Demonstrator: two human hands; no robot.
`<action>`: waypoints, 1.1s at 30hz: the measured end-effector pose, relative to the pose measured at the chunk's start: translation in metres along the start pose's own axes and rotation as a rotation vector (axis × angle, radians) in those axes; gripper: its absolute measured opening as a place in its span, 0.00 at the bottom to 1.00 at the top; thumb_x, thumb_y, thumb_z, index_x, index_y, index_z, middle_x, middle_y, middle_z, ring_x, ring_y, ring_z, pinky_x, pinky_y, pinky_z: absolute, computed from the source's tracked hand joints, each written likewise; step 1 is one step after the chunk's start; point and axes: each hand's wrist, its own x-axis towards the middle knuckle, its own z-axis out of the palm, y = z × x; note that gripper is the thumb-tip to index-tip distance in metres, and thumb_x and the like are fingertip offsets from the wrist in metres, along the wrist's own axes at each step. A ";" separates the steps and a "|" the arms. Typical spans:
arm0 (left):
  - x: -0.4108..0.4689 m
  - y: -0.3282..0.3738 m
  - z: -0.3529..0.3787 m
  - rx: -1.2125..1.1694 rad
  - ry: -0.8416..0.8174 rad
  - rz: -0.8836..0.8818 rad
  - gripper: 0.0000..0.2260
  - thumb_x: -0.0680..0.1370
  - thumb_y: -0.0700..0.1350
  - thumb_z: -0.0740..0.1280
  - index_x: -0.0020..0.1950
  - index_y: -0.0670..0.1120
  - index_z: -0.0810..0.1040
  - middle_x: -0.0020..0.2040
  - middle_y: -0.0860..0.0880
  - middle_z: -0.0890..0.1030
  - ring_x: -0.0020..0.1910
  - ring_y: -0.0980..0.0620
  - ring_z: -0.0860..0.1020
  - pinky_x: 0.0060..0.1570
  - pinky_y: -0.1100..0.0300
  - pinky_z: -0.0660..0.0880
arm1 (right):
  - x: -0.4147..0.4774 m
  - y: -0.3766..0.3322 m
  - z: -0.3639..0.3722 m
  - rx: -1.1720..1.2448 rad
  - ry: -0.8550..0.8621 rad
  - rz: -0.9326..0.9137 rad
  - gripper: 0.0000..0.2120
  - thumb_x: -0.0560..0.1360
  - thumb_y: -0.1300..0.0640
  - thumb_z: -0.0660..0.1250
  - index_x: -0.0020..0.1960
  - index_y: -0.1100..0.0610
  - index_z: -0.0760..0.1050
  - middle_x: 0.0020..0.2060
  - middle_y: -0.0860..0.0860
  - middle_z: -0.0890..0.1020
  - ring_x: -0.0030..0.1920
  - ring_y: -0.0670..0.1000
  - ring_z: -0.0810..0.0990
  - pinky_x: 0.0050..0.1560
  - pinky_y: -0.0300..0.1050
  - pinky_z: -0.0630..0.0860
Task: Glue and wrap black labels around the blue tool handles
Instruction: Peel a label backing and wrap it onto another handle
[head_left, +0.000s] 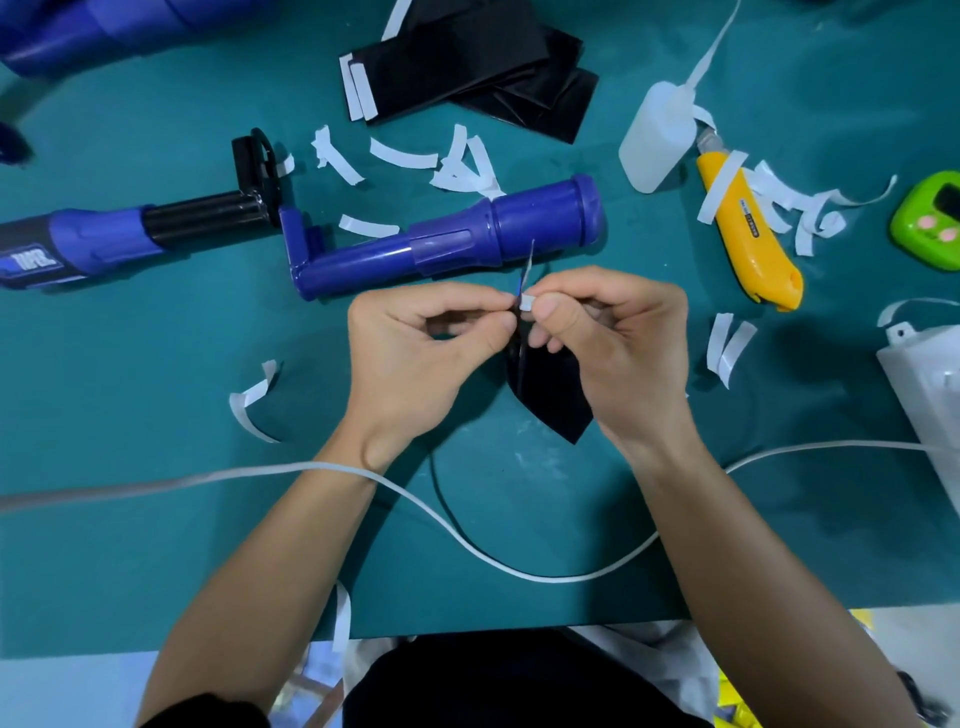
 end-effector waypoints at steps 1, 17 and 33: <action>0.001 0.000 0.001 -0.028 -0.009 -0.017 0.14 0.73 0.32 0.77 0.51 0.50 0.87 0.41 0.62 0.87 0.40 0.63 0.84 0.44 0.69 0.78 | 0.001 0.000 0.000 0.020 -0.005 0.013 0.11 0.77 0.68 0.70 0.45 0.54 0.84 0.33 0.52 0.84 0.32 0.48 0.80 0.37 0.38 0.76; 0.006 0.006 0.005 -0.295 -0.054 -0.244 0.17 0.72 0.31 0.69 0.36 0.54 0.85 0.31 0.57 0.79 0.30 0.61 0.74 0.37 0.68 0.73 | 0.004 0.000 -0.004 0.129 -0.064 0.093 0.13 0.77 0.67 0.68 0.44 0.53 0.86 0.35 0.54 0.84 0.31 0.51 0.78 0.34 0.44 0.72; 0.002 0.007 -0.002 -0.157 -0.169 -0.077 0.07 0.72 0.41 0.76 0.43 0.53 0.87 0.39 0.54 0.86 0.37 0.56 0.82 0.42 0.63 0.77 | -0.010 -0.006 0.001 -0.470 0.096 -0.140 0.09 0.74 0.62 0.75 0.36 0.60 0.81 0.26 0.51 0.71 0.31 0.47 0.69 0.36 0.39 0.66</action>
